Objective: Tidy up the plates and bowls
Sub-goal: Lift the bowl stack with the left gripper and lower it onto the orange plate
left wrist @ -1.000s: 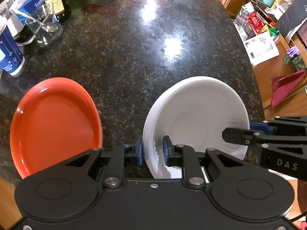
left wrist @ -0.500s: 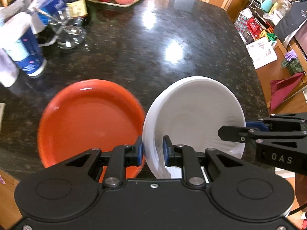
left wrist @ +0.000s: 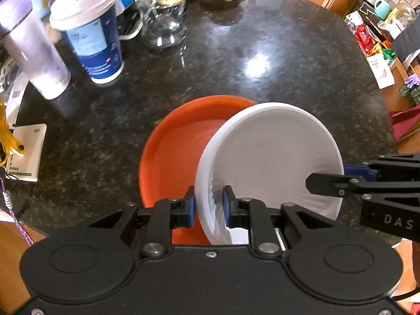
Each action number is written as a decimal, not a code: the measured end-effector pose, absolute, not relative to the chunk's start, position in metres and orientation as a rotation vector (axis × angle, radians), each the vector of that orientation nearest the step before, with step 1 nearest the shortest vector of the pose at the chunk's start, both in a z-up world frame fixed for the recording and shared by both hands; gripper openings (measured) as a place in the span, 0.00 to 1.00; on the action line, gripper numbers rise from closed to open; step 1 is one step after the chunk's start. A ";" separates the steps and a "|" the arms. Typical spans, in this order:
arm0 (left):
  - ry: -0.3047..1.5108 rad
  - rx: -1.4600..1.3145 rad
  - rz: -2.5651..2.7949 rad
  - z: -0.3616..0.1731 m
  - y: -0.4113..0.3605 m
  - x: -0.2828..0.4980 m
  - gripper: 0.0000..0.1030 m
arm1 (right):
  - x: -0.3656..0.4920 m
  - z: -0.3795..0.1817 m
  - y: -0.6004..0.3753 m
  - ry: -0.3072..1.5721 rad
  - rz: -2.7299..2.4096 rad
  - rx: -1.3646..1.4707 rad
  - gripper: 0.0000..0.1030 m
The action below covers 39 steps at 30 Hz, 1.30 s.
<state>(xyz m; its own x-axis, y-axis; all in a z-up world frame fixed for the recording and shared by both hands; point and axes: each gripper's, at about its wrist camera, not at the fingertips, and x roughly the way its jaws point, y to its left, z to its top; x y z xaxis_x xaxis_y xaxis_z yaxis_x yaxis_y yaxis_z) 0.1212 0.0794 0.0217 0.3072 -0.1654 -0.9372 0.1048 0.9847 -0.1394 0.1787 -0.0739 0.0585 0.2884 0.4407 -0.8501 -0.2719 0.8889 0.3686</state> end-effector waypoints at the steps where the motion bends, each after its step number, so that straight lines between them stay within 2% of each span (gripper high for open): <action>1: 1.253 -0.059 -0.185 0.020 0.083 0.123 0.26 | 0.181 0.057 -0.070 1.191 0.473 0.164 0.23; 7: 1.239 -0.033 -0.249 0.018 0.095 0.133 0.26 | 0.192 0.048 -0.056 1.204 0.426 0.178 0.23; 11: 1.206 -0.012 -0.288 0.018 0.098 0.136 0.26 | 0.192 0.047 -0.056 1.202 0.411 0.191 0.28; 24: 1.165 -0.027 -0.344 0.022 0.112 0.140 0.28 | 0.186 0.051 -0.054 1.140 0.351 0.205 0.32; 39: 1.075 -0.045 -0.329 0.043 0.123 0.131 0.29 | 0.175 0.071 -0.061 1.069 0.343 0.212 0.32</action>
<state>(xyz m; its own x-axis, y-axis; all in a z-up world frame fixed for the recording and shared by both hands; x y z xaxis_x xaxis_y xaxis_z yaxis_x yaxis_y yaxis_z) 0.1309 0.1227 0.0433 0.4321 -0.2862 -0.8552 0.2423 0.9503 -0.1955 0.1754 -0.0612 0.0710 0.4353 0.3749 -0.8185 -0.1720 0.9270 0.3332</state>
